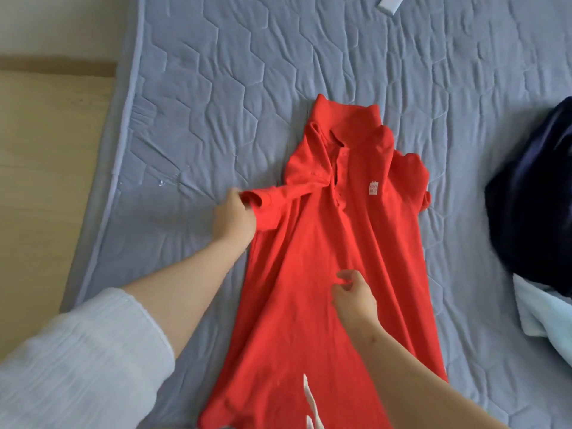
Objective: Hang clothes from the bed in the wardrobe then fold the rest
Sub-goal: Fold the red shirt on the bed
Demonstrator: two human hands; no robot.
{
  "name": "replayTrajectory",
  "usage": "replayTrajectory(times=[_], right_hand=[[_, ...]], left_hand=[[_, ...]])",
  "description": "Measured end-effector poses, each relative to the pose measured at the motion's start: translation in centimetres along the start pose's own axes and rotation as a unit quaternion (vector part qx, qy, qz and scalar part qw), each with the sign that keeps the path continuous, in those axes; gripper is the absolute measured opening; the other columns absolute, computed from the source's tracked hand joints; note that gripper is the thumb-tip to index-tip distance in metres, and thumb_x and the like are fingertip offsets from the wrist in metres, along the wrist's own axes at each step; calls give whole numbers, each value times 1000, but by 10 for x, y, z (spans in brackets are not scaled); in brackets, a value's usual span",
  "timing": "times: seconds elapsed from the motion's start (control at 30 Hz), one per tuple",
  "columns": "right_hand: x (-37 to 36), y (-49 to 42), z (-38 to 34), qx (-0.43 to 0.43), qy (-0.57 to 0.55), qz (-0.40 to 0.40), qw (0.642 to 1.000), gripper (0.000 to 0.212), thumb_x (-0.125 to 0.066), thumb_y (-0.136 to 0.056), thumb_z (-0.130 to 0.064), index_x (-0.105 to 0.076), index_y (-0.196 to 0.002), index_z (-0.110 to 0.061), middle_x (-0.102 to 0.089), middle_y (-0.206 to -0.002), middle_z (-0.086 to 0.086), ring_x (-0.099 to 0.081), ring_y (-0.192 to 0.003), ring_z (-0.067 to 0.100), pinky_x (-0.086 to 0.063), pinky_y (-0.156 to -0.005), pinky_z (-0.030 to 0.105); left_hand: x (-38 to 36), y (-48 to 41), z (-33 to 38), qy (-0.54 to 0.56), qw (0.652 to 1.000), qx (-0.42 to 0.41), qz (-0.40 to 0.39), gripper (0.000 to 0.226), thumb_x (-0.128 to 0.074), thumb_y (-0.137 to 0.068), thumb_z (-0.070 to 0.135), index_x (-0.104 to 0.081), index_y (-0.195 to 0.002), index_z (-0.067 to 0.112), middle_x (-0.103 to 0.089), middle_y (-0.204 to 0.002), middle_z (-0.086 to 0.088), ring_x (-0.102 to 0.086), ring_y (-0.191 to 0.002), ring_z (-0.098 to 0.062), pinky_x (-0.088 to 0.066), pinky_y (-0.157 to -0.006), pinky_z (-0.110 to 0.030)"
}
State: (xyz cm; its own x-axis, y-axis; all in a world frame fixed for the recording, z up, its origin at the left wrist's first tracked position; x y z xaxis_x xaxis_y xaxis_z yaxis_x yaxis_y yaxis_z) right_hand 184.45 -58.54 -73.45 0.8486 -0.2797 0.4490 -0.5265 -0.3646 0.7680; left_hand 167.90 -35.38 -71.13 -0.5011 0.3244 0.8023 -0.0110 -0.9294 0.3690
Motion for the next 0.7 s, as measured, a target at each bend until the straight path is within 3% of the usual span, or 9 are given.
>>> replayTrajectory(times=[0.13,0.27,0.37,0.43,0.5,0.53,0.57,0.63,0.7], right_hand=[[-15,0,-36,14,-16,-2,1000,29,-47,-85,-10,-54,-111,-22,-58,-83,-4,-58,-64,16,-42,-56,23],[-38,-7,-62,29,-18,-6,999,27,-50,-83,-9,-54,-106,-23,-59,-81,-2,-61,-74,24,-46,-70,29],[-54,-11,-70,28,-21,-16,999,25,-50,-82,-8,-52,-101,-25,-58,-75,-2,-59,-69,24,-48,-70,34],[-62,-13,-68,21,-21,-21,999,24,-50,-82,-8,-50,-98,-26,-57,-71,-2,-58,-65,23,-49,-67,34],[-66,-17,-64,17,-15,-24,999,23,-51,-83,-9,-50,-98,-26,-58,-72,-2,-57,-63,22,-48,-64,32],[-67,-19,-62,14,-13,-22,1000,23,-52,-83,-9,-50,-99,-26,-58,-74,-1,-57,-62,21,-47,-64,32],[-66,-22,-59,13,-10,-19,1000,23,-52,-83,-9,-50,-99,-25,-58,-75,-1,-56,-62,20,-47,-63,32],[-64,-27,-52,8,-5,-13,1000,23,-52,-84,-9,-50,-100,-25,-57,-74,-2,-57,-62,21,-46,-63,31],[-62,-30,-45,-2,-4,-9,1000,23,-51,-84,-9,-50,-101,-25,-56,-75,-1,-58,-65,22,-47,-64,32]], left_hand=[[60,-40,-23,61,992,86,70,29,-38,-99,17,-47,-119,-2,-55,-121,-28,-51,-113,-42,-37,-89,-43],[84,-69,-43,104,988,96,57,16,-42,-97,18,-50,-100,5,-58,-114,-24,-54,-106,-37,-41,-86,-41],[80,-75,-72,165,971,166,54,19,-44,-95,14,-54,-103,0,-58,-116,-22,-55,-107,-35,-45,-91,-42],[66,-71,-93,246,941,227,38,11,-47,-93,8,-55,-93,1,-65,-108,-16,-57,-101,-28,-46,-82,-37],[37,-63,-105,364,880,301,-46,15,-51,-92,8,-52,-78,14,-71,-70,1,-56,-85,-18,-43,-68,-30],[23,-58,-106,403,845,335,-106,14,-55,-92,15,-52,-78,17,-68,-62,6,-56,-78,-16,-44,-67,-28],[14,-54,-104,422,822,350,-151,12,-58,-90,24,-54,-80,19,-66,-68,6,-56,-74,-12,-47,-70,-30],[7,-59,-102,411,833,327,-172,8,-63,-87,22,-58,-87,16,-67,-92,-2,-60,-70,-10,-52,-79,-34],[27,-78,-104,346,908,231,-51,23,-65,-82,2,-61,-104,6,-63,-109,-10,-65,-75,-10,-52,-81,-26]])
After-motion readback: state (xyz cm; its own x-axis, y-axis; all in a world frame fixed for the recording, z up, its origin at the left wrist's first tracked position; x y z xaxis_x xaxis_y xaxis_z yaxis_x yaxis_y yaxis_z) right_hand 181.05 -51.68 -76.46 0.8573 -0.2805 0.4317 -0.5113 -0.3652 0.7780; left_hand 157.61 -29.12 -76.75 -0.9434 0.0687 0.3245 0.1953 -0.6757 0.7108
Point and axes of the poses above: each hand's wrist, its own y-axis away from the middle knuckle, its own x-axis out of the back of the hand, z = x × y, the point moved 9 cm from there along -y, towards the middle knuckle
